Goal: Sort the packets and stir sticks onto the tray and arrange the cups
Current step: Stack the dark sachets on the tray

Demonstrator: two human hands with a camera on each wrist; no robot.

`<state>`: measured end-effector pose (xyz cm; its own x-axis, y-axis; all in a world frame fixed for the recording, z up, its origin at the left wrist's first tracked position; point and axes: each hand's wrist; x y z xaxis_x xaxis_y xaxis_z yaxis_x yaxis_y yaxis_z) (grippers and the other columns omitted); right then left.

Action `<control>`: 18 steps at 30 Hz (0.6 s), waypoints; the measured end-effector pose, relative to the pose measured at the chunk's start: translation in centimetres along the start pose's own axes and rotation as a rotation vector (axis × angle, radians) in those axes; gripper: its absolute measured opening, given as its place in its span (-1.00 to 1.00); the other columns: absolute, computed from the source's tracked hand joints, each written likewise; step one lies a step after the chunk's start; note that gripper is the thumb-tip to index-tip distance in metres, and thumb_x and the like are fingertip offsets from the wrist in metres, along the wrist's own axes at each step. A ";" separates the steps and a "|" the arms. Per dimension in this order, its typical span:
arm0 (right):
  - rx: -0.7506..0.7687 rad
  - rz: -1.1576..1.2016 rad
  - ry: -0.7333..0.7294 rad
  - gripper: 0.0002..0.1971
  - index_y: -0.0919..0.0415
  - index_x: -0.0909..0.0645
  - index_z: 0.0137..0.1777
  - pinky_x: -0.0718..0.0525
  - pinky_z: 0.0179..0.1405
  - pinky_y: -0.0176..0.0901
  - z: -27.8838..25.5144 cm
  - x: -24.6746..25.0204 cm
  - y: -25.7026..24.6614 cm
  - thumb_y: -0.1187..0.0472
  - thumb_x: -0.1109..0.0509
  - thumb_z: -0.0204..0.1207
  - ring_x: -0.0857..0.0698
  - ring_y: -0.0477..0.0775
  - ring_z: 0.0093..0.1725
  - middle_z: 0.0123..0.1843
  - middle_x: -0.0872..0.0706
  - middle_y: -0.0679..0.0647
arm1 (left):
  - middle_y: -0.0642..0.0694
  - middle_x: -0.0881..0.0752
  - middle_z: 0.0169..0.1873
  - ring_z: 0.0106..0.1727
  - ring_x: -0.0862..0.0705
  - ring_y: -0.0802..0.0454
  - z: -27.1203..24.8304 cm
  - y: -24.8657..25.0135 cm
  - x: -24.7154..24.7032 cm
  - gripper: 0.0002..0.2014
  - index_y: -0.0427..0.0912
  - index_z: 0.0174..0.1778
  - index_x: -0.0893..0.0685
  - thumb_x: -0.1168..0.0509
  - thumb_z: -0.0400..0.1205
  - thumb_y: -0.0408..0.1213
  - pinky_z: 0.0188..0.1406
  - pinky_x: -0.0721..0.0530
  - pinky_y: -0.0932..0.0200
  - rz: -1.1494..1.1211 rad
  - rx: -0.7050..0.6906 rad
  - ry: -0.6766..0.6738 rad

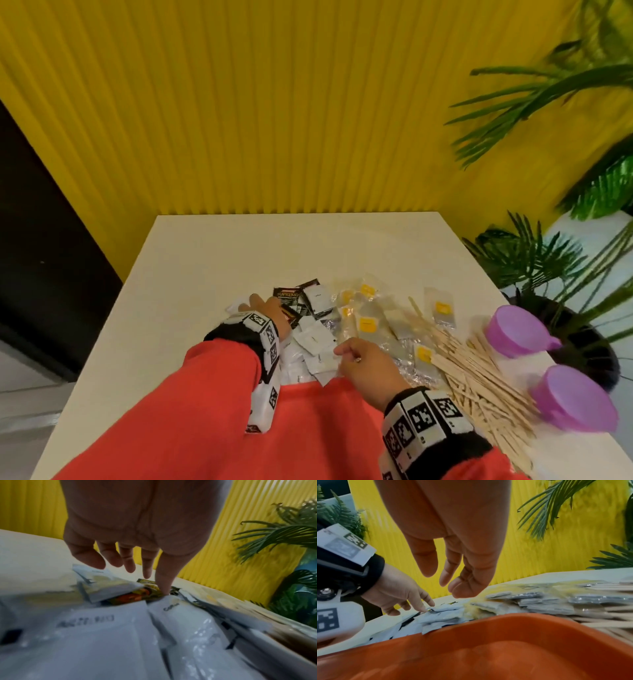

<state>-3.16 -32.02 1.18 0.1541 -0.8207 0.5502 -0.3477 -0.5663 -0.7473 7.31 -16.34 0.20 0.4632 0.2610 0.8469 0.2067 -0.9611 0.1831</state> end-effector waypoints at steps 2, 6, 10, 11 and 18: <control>0.017 0.017 -0.004 -0.79 0.01 -0.57 -0.03 -0.45 -0.37 -0.39 0.8 0.5 0.7 0.32 -0.17 0.55 -0.60 -0.06 -0.23 -0.15 -0.64 0.01 | -0.19 -0.35 0.36 0.40 -0.40 -0.22 0.4 0.3 -0.2 -0.53 -0.05 0.42 -0.40 -0.22 0.60 -0.01 0.43 -0.31 -0.05 0.048 0.042 -0.016; 0.057 0.051 -0.032 -0.80 0.05 -0.58 -0.05 -0.50 -0.32 -0.40 2.0 0.9 1.3 0.33 -0.17 0.57 -0.61 -0.03 -0.22 -0.19 -0.63 -0.03 | -0.12 -0.53 -0.01 0.02 -0.59 -0.08 1.2 0.4 0.2 -0.62 -0.15 -0.03 -0.57 -0.39 0.43 0.06 0.05 -0.55 0.15 0.035 0.067 -0.062; 0.057 0.098 -0.070 -0.74 -0.01 -0.55 -0.16 -0.50 -0.36 -0.35 2.9 0.8 1.1 0.40 -0.21 0.49 -0.55 -0.07 -0.36 -0.28 -0.58 -0.04 | -0.08 -0.69 0.00 0.01 -0.69 -0.05 2.0 -0.3 0.9 -0.61 -0.13 -0.03 -0.66 -0.39 0.41 0.09 0.02 -0.64 0.16 -0.073 0.045 -0.033; 0.059 0.105 -0.080 -0.76 0.02 -0.56 -0.12 -0.50 -0.36 -0.35 3.1 0.8 1.0 0.41 -0.23 0.48 -0.55 -0.08 -0.35 -0.27 -0.59 -0.04 | -0.07 -0.71 -0.08 -0.07 -0.69 -0.03 1.9 -0.5 1.2 -0.72 -0.13 -0.09 -0.66 -0.37 0.48 0.01 -0.12 -0.62 0.22 -0.140 0.010 -0.034; 0.078 0.198 -0.071 -0.82 0.06 -0.57 0.02 -0.52 -0.23 -0.28 4.4 0.7 0.5 0.34 -0.30 0.51 -0.58 -0.09 -0.23 -0.22 -0.56 -0.08 | -0.03 -0.61 -0.35 -0.36 -0.54 0.11 -0.2 -0.9 3.6 -0.85 -0.19 -0.24 -0.66 -0.30 0.63 -0.26 -0.47 -0.37 0.36 -0.549 -0.169 -0.047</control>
<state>0.83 -33.22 -0.49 0.1557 -0.9183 0.3641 -0.3059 -0.3953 -0.8661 8.60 -14.58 3.23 0.3654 0.7259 0.5827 0.2892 -0.6835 0.6702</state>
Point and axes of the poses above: each hand's wrist, its own z-axis towards the middle knuckle, its own x-axis out of the back of the hand, y = z × x
